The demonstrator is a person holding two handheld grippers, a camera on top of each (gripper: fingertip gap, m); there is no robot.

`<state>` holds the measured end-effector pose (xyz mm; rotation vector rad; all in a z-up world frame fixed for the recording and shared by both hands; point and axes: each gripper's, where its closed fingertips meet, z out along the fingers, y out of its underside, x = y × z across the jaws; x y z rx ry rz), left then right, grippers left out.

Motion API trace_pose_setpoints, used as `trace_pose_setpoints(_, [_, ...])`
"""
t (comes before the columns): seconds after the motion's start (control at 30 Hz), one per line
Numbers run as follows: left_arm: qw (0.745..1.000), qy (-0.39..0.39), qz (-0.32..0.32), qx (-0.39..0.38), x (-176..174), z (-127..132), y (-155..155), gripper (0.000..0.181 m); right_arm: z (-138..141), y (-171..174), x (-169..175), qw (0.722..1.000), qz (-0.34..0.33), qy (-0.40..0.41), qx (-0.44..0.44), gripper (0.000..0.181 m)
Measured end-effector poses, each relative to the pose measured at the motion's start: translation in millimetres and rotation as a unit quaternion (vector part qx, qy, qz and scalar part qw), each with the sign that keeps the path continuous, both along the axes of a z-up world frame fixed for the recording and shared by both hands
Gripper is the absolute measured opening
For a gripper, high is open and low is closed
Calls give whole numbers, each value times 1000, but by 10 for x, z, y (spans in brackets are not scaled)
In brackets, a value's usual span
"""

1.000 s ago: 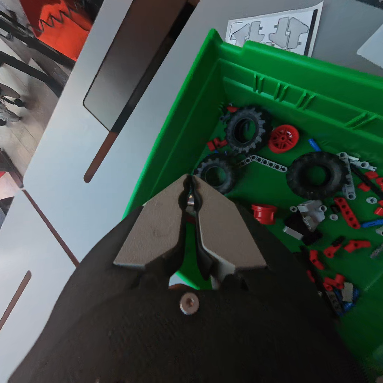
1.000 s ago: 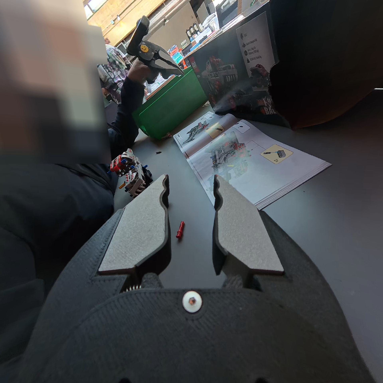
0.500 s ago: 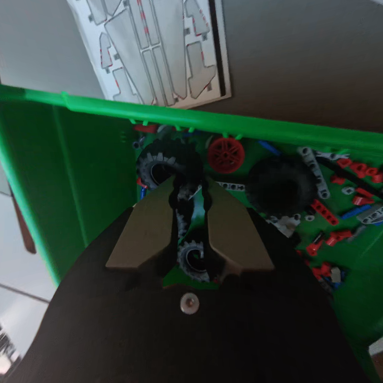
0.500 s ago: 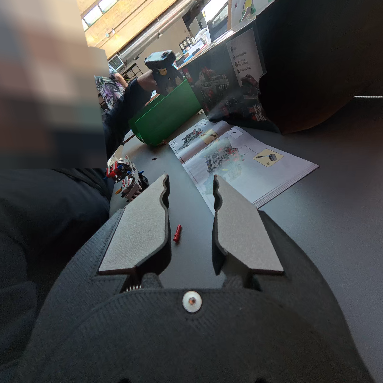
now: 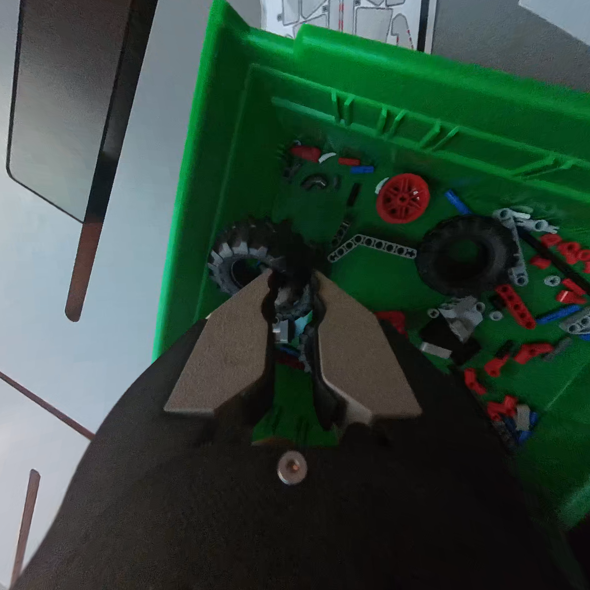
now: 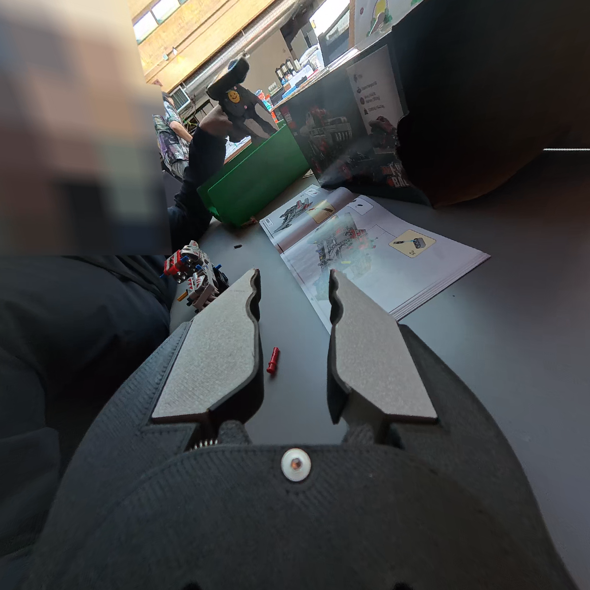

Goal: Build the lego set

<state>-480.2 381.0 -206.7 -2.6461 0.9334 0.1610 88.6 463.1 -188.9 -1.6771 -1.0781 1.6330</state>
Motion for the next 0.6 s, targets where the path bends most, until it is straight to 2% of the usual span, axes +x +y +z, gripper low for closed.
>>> trace_pose_setpoints(0.03, [1000,9,-1,2,2,-12,2,16,2,1,1,1000,0,1,0,40])
trace_pose_setpoints(0.17, [999,43,-13,1,14,-46,4,16,4,-1,3,1000,2,2,-2,40])
trace_pose_setpoints(0.2, [999,39,-25,-2,70,-63,-4,18,3,-4,1,1000,3,2,-2,40])
trace_pose_setpoints(0.27, [997,19,-75,-3,266,-92,-34,32,0,-7,0,1000,4,1,-2,40])
trace_pose_setpoints(0.37, [991,27,-127,5,449,-98,-72,38,-1,-12,-2,1000,5,0,-2,40])
trace_pose_setpoints(0.6, [986,11,-165,33,732,-141,4,22,1,-4,1,1000,1,0,0,40])
